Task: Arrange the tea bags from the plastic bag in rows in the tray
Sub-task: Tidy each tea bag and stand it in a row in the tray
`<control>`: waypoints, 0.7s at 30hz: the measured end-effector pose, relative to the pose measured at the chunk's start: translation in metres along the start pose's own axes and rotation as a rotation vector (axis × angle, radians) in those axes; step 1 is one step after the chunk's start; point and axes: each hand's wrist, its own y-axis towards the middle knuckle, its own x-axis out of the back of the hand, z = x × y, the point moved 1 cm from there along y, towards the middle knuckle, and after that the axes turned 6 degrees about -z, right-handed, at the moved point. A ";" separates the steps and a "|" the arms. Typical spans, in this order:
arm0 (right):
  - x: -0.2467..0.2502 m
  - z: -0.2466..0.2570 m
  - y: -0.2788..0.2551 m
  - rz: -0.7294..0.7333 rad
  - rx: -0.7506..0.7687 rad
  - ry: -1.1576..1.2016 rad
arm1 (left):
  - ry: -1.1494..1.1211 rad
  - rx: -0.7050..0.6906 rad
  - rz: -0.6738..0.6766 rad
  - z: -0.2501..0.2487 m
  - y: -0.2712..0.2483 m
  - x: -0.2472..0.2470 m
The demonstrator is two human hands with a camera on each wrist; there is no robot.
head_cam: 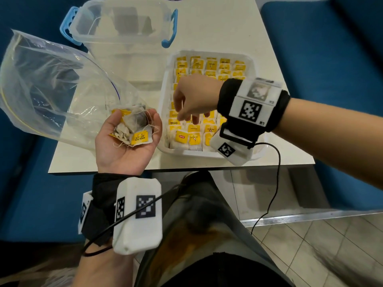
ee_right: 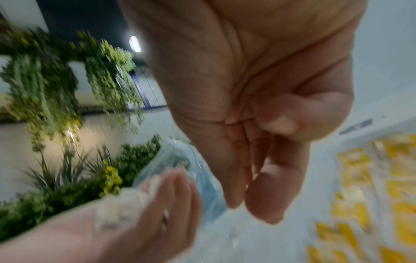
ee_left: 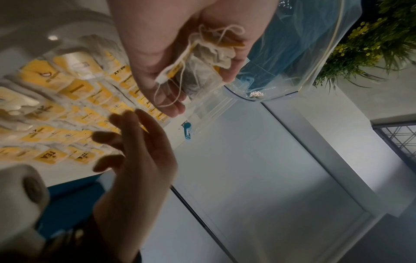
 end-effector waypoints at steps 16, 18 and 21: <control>0.021 -0.002 -0.041 -0.372 0.232 0.105 | 0.124 0.248 0.034 0.039 -0.007 -0.020; 0.020 -0.004 -0.042 -0.351 0.241 0.120 | 0.150 0.312 0.058 0.043 -0.007 -0.020; 0.019 -0.008 -0.041 -0.327 0.238 0.123 | 0.196 0.381 0.085 0.049 -0.007 -0.021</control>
